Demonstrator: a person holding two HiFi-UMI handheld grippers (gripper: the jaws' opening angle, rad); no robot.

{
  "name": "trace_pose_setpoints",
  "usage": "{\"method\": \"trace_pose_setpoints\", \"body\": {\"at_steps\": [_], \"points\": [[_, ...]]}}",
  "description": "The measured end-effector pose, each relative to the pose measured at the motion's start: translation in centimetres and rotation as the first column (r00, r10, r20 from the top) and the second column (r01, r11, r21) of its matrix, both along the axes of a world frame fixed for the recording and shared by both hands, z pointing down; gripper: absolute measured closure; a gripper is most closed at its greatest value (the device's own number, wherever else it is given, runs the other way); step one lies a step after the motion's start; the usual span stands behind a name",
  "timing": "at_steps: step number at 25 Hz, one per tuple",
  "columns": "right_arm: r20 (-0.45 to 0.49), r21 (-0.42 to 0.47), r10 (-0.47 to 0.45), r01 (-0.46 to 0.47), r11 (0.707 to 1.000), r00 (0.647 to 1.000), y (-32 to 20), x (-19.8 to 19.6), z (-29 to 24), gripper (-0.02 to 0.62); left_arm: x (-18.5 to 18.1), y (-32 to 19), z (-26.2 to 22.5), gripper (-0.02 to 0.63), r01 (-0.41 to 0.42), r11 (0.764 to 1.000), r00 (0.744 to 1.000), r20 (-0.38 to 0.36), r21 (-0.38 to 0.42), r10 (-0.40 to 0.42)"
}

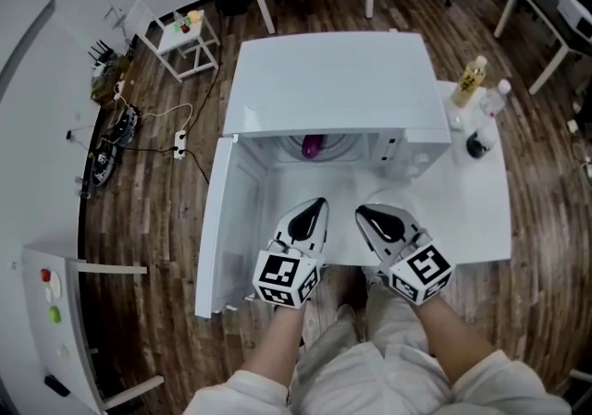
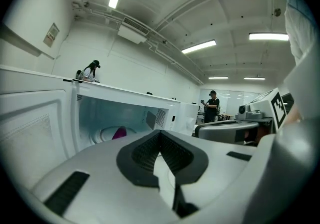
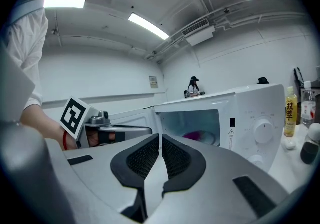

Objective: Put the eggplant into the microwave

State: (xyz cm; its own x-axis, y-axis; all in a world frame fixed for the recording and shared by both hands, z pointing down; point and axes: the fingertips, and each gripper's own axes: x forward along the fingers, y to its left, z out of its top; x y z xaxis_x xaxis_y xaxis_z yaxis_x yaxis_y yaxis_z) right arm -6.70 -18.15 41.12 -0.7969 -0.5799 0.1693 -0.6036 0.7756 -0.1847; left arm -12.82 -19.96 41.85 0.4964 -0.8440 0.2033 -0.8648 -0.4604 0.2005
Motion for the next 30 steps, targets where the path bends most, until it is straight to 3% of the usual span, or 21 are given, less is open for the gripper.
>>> {"method": "trace_pose_setpoints", "body": {"at_steps": [13, 25, 30], "points": [[0.02, 0.087, -0.019, 0.017, 0.996, 1.0, 5.1, 0.4, -4.8, 0.557, 0.5, 6.8, -5.8, 0.604, -0.072, 0.988, 0.996, -0.037, 0.133, 0.078], [0.077, 0.159, -0.035, 0.022, 0.987, 0.996, 12.3, 1.1, -10.4, 0.557, 3.5, 15.9, -10.9, 0.604, -0.203, 0.945, 0.977, -0.011, 0.255, 0.213], [0.091, 0.203, -0.045, 0.025, 0.979, 0.995, 15.5, 1.4, -12.8, 0.557, 3.7, 19.0, -13.0, 0.604, -0.203, 0.934, 0.974, -0.042, 0.293, 0.225]]}}
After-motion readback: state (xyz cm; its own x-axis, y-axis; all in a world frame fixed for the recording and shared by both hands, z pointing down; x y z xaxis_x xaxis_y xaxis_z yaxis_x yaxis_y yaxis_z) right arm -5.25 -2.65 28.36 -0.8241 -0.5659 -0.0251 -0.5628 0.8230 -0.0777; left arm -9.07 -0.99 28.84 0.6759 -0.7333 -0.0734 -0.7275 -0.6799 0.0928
